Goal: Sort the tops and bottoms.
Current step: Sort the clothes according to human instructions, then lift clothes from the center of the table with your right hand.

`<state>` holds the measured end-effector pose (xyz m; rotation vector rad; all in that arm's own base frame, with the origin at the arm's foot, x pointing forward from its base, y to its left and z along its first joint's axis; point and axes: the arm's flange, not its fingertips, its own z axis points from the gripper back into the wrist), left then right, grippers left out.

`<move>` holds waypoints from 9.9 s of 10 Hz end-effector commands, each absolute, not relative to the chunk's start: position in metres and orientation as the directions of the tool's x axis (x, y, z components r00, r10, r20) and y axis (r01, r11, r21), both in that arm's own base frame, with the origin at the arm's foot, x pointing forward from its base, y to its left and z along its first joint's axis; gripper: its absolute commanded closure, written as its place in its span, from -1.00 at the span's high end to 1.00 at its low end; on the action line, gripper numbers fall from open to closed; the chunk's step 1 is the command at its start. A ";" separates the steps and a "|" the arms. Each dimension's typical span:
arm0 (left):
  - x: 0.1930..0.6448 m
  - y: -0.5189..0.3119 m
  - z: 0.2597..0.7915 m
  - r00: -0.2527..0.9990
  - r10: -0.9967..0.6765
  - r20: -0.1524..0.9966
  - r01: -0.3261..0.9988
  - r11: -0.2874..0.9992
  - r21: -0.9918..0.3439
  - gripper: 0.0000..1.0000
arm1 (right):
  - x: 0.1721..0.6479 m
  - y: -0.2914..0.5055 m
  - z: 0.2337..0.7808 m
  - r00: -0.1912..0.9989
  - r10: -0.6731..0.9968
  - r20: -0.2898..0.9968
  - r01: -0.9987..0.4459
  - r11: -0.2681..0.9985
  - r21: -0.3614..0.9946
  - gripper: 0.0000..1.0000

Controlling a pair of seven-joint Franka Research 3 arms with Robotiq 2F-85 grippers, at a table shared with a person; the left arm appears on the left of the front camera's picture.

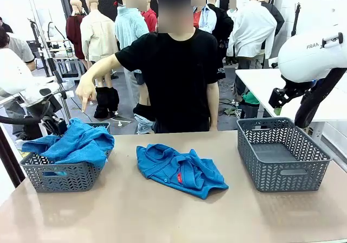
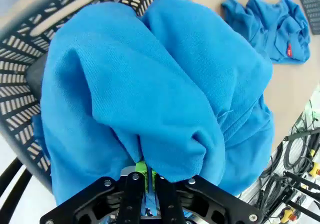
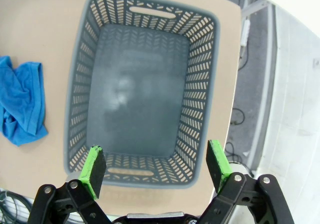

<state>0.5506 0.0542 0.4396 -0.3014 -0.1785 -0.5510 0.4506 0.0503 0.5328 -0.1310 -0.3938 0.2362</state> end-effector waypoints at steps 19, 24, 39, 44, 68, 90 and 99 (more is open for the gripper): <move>0.555 0.044 0.402 0.833 -0.507 0.221 0.540 0.832 -0.126 0.71 | 0.452 0.052 0.535 0.901 0.245 0.357 -0.188 0.964 -0.186 1.00; 0.532 0.046 0.459 0.778 -0.512 0.364 0.559 0.828 -0.030 1.00 | 0.452 0.052 0.535 0.901 0.245 0.357 -0.188 0.964 -0.186 1.00; 0.477 0.073 0.562 0.706 -0.474 0.526 0.504 0.858 0.096 1.00 | 0.452 0.052 0.535 0.901 0.245 0.357 -0.188 0.964 -0.186 1.00; 0.410 0.214 0.623 0.577 -0.225 0.785 0.146 0.974 0.172 1.00 | 0.452 0.052 0.535 0.901 0.245 0.357 -0.188 0.964 -0.186 1.00; 0.359 0.284 0.612 0.589 -0.179 0.788 0.042 0.981 0.191 1.00 | 0.547 0.405 0.446 0.431 0.901 0.058 -0.872 0.432 -0.232 1.00; 0.359 0.284 0.612 0.589 -0.179 0.788 0.042 0.981 0.191 1.00 | 0.571 0.434 0.344 0.293 0.955 -0.052 -0.956 0.294 0.015 -1.00; 0.359 0.284 0.612 0.589 -0.179 0.788 0.042 0.981 0.191 1.00 | 0.511 0.439 0.617 0.498 0.866 0.052 -0.820 0.489 -0.298 -1.00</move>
